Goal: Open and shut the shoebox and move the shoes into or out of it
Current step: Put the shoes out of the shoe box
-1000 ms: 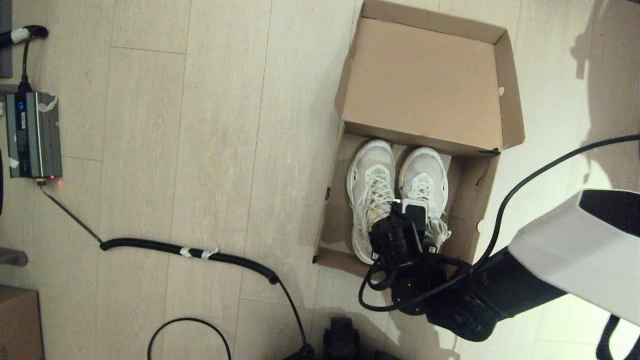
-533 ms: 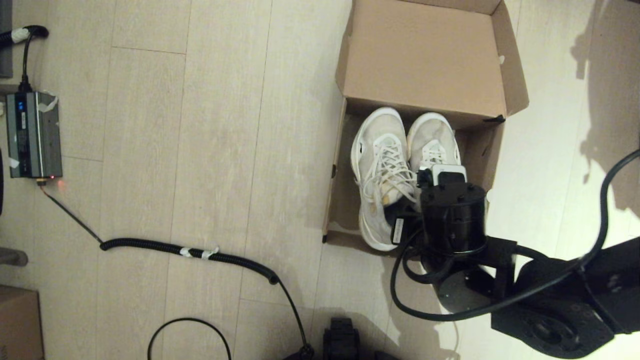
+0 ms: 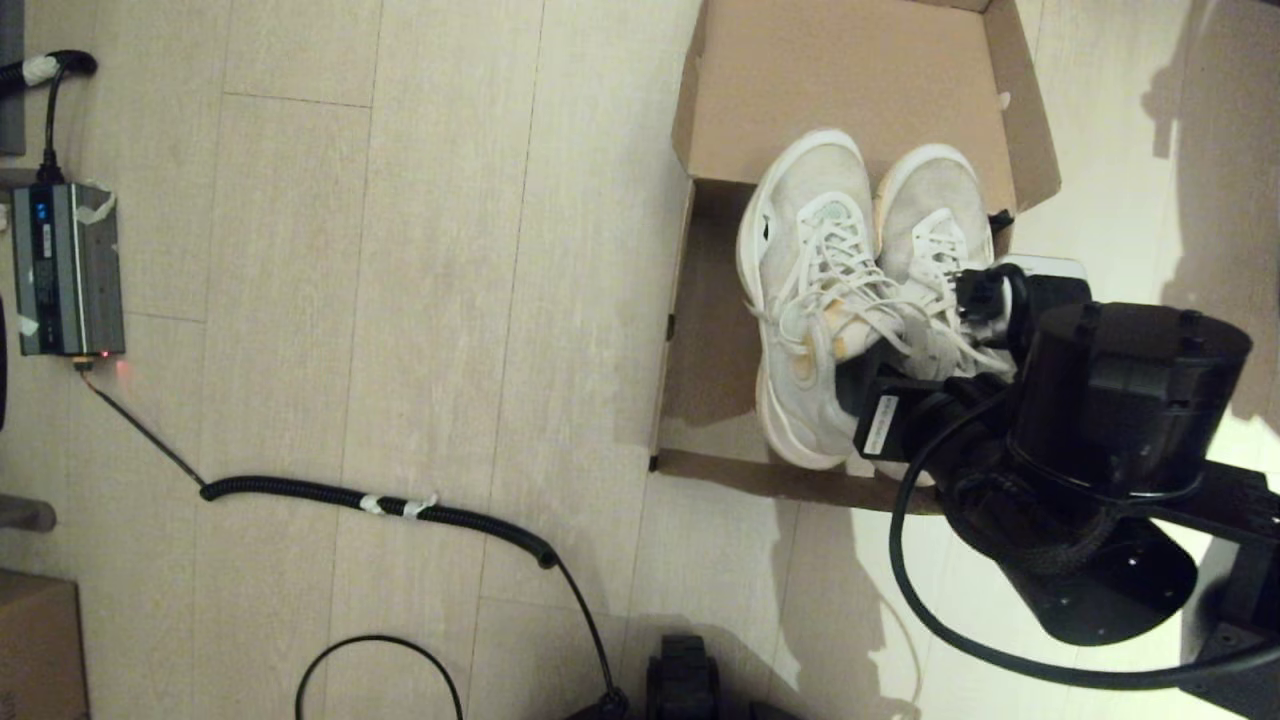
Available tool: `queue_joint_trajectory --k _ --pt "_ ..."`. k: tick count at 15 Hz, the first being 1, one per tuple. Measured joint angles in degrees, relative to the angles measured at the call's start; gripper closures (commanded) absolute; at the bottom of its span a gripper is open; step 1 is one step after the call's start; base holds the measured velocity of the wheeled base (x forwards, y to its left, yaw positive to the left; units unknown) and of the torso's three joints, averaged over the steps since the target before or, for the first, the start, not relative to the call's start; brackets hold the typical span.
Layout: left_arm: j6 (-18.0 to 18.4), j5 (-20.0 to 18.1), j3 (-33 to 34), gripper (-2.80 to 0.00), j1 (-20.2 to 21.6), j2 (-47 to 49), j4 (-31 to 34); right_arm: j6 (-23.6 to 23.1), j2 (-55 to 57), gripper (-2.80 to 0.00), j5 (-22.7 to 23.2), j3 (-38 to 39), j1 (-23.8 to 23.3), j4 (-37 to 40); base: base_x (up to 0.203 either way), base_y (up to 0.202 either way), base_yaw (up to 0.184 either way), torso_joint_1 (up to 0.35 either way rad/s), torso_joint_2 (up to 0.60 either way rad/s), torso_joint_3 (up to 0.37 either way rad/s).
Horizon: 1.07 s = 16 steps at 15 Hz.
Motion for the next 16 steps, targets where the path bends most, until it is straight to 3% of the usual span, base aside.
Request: queue_joint_trajectory --k 5,8,12,16 --pt "0.0 0.0 0.0 0.00 0.1 0.0 0.0 -3.5 -4.1 0.00 0.5 -2.7 -2.2 -0.6 0.000 0.000 0.000 0.000 0.00 0.000" --pt "0.0 0.0 0.0 0.00 0.1 0.0 0.0 -12.2 -5.3 0.00 2.9 -2.9 -6.2 -10.5 0.000 0.000 0.000 0.000 0.00 0.000" --pt "0.0 0.0 0.0 0.00 0.1 0.0 0.0 -26.5 -7.6 0.00 12.5 2.3 -16.7 -25.6 0.000 0.000 0.000 0.000 0.00 0.000" --pt "0.0 0.0 0.0 0.00 0.1 0.0 0.0 -28.1 -13.7 0.00 14.1 6.2 -28.4 -26.5 0.000 0.000 0.000 0.000 0.00 0.000"
